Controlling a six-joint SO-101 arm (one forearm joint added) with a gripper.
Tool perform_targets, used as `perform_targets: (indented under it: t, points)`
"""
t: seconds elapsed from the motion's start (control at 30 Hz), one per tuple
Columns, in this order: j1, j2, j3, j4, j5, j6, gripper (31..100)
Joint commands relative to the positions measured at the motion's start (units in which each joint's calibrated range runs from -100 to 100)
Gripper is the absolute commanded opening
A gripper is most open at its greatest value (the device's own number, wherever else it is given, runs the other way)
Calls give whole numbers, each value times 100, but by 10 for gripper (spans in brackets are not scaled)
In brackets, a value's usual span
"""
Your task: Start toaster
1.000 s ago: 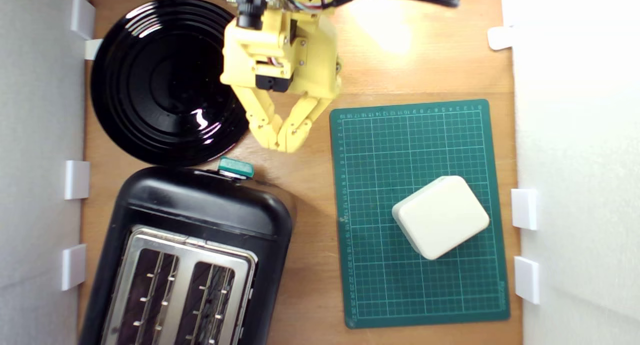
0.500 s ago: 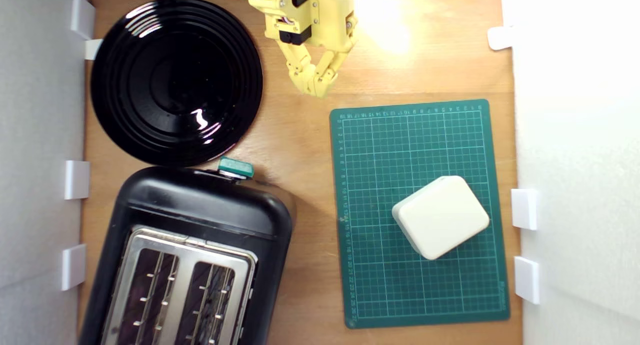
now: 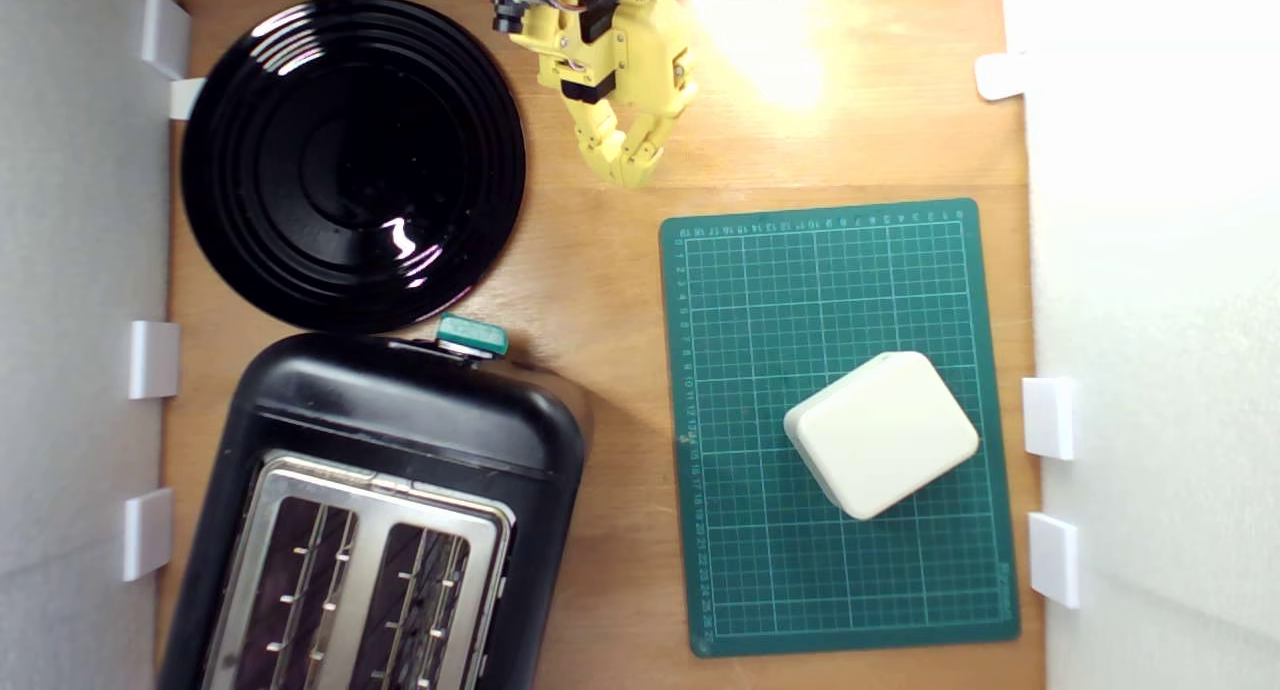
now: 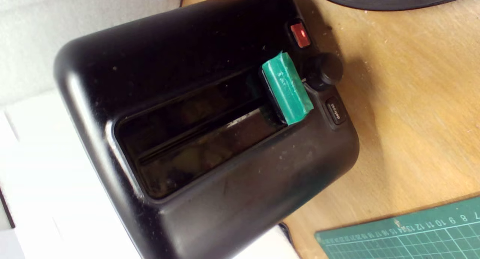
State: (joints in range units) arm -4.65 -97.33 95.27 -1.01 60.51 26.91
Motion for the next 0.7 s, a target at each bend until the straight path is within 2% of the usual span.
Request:
perform_targets:
  t: [0.0,0.33,0.67]
  points:
    - [-122,-150,46,-199,43,-229,313]
    - [-876,-184,355,-124,52,-470,313]
    - [-1019,-200,373,-124,52,-659,313]
